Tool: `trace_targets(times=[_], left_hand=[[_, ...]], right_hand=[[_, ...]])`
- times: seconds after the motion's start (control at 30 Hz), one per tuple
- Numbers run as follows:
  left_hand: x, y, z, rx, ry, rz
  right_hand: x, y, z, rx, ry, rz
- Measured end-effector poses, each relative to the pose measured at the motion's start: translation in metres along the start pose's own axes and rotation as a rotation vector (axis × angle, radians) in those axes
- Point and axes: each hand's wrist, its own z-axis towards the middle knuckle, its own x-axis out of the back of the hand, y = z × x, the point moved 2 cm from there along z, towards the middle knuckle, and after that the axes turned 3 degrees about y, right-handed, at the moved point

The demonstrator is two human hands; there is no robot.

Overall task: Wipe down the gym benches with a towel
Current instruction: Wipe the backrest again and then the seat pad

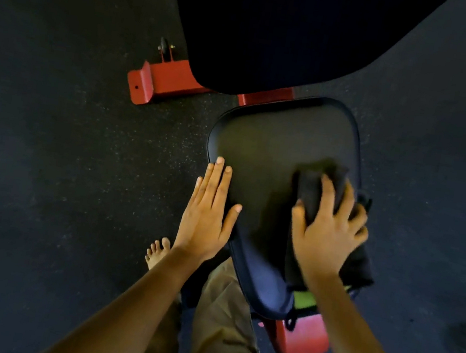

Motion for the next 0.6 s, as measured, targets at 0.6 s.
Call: trace_targets(times=[0.6], left_hand=[[-0.002,0.021,0.071,-0.143,0.02,0.111]], right_hand=[[-0.002,-0.021,0.038,0.144,-0.021,0.062]])
